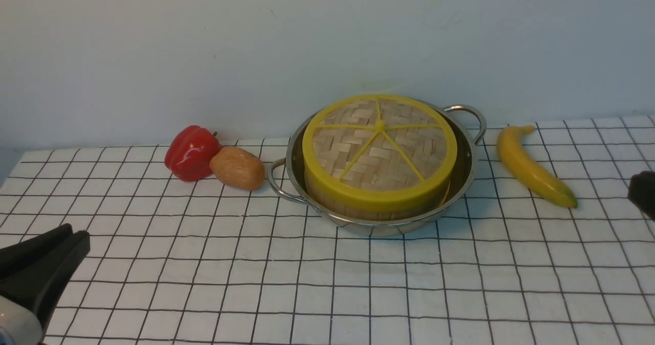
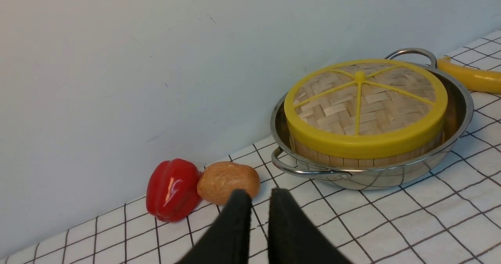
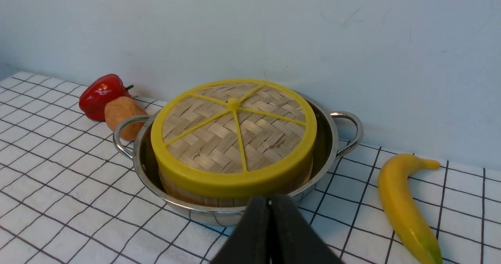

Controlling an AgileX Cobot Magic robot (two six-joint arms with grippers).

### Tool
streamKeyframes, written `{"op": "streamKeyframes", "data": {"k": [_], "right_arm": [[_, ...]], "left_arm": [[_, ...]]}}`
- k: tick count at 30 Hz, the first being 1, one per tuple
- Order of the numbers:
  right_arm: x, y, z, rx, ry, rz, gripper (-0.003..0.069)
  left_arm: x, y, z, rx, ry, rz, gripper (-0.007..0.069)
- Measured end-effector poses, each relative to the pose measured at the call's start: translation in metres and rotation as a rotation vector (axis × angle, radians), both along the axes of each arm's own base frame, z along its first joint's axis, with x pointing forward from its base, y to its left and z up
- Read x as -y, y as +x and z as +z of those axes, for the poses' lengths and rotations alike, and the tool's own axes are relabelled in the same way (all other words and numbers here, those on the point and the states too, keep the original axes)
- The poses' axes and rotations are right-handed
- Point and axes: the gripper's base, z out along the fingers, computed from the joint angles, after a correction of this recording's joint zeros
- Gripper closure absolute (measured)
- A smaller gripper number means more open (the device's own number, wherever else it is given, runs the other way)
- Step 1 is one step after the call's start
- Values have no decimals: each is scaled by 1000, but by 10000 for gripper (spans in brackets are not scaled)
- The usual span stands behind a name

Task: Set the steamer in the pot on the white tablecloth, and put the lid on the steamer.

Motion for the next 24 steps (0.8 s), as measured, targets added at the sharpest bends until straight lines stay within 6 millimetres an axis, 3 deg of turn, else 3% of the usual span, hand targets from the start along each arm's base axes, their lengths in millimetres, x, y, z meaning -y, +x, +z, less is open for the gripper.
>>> {"op": "streamKeyframes", "data": {"k": [3,7,10,12,18,24], "right_arm": [[3,0,1,11,-9,-18,637],[24,-3,0,43,-23,-160,628],[40,-11,-19,32,-44,-281,622],[51,-22,-42,13,-67,-369,619],[59,-45,-99,-33,-64,-466,608],[58,-57,-123,0,-49,-471,598]], "left_arm": [[0,0,0,-1,0,0,550],[0,0,0,-3,1,0,539],[0,0,-1,-6,2,0,539],[0,0,-1,-7,2,0,531],[0,0,-1,-10,3,0,523],[0,0,-1,-11,4,1,517]]}}
